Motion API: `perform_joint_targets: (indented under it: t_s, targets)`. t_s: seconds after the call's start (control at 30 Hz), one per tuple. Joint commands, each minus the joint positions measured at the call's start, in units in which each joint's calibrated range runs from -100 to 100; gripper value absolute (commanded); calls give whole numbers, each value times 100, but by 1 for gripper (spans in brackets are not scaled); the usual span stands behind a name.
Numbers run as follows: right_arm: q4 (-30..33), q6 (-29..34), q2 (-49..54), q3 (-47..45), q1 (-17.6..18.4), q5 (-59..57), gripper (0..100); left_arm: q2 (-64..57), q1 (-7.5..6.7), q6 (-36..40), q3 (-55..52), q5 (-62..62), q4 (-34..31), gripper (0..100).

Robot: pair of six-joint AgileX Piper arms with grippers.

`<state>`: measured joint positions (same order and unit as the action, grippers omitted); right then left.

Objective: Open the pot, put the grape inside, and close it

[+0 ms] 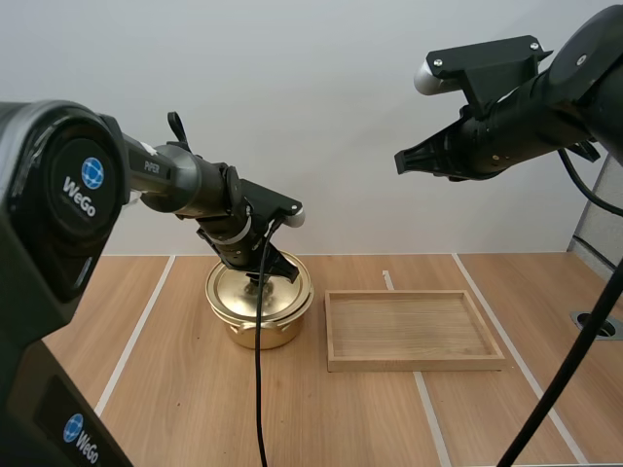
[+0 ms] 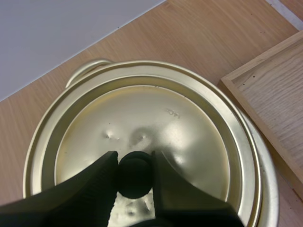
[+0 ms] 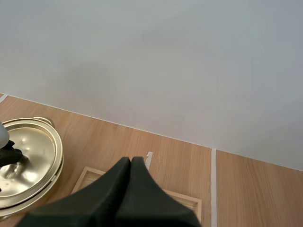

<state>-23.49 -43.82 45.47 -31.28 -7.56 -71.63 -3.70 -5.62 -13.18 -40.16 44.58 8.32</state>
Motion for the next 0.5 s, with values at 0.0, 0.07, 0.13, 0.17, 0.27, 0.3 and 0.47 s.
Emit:
perform_joint_targets:
  t_s: [0.0,0.07,0.13,0.17,0.27,0.3,0.47]
  targets:
    - [-22,-52,65,-11,-15,102,0,-89,-7,-34,-97,635,81,0]
    - [-22,-52,65,-11,-15,102,0,-149,-7,-34,-97,635,81,0]
    - [-22,-52,65,-11,-15,102,0,-227,-7,-34,-85,658,93,0]
    - [-22,-52,65,-11,-15,102,0,-273,-7,-34,-85,658,93,0]
    - [-22,-52,65,-11,-15,102,0,-389,-7,-34,-85,658,124,0]
    - [-22,-52,65,-11,-15,102,0,-402,-7,-34,-85,694,152,0]
    - [-48,-62,65,-11,-15,102,0,-472,-7,-92,-85,914,168,0]
